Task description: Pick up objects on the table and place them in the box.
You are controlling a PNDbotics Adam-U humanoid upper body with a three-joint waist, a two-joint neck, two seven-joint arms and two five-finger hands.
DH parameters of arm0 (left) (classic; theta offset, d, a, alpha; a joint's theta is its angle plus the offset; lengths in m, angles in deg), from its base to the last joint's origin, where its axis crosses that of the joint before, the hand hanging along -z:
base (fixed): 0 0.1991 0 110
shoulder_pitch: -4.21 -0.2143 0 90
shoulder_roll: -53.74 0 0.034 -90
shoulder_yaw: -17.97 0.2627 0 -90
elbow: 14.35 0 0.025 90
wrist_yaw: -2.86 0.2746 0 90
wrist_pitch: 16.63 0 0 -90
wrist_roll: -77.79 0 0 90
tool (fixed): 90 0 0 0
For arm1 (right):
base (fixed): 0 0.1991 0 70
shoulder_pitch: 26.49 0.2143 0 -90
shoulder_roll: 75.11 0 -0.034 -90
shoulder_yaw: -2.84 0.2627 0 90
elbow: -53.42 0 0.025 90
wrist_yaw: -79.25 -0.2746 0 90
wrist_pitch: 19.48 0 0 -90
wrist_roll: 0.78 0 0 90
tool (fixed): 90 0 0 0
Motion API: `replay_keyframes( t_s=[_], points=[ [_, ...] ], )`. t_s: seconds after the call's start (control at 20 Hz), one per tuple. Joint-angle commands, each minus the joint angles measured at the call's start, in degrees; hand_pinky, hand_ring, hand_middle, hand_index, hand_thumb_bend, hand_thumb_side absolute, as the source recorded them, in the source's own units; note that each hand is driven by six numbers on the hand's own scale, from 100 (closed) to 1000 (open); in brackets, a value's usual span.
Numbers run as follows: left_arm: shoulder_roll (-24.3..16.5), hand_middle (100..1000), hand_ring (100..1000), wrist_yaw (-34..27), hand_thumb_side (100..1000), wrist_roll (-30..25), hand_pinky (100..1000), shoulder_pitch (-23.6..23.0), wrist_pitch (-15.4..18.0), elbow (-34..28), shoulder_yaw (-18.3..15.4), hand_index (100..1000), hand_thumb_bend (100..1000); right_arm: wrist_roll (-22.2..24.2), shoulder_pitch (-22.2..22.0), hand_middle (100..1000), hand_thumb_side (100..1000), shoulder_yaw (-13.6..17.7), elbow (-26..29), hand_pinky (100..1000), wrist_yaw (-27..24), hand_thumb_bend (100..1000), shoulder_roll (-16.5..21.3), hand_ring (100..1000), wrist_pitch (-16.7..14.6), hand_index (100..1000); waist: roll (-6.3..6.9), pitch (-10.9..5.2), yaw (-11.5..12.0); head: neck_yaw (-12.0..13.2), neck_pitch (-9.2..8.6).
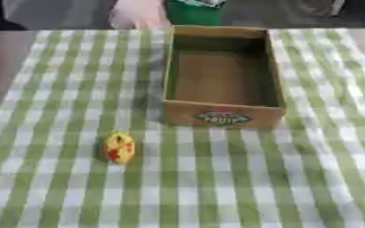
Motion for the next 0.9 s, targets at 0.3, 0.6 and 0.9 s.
replay_keyframes(
  t_s=[0.3, 0.6, 0.9],
  points=[
    [-0.72, 619, 561, 0.07, 811, -0.32, 586, 0.01, -0.1, -1.27, -0.42, 878, 147, 0.06, 0.18, 652, 587, 0.23, 0.84, 593, 0.28, 100, 0.93, 663, 0.1, 789, 0.23, -0.77, -0.02, -0.25, -0.5],
    [-4.16, 621, 560, 3.08, 866, -0.59, 583, 0.54, -0.49, -1.27, 0.28, 874, 209, 0.09, 0.07, 652, 586, 0.16, 0.84, 593, 0.22, 100, 1.1, 663, 0.19, 789, 0.49, -1.14, -0.06, -1.01, 0.0],
    [-15.85, 618, 568, 16.34, 952, -0.15, 571, 2.66, -3.65, -1.27, 3.96, 863, 315, 0.21, -0.18, 652, 585, 0.07, 0.84, 593, -0.15, 100, 1.49, 663, 0.37, 789, 1.08, -2.02, 0.03, -2.88, 1.52]
  ],
)
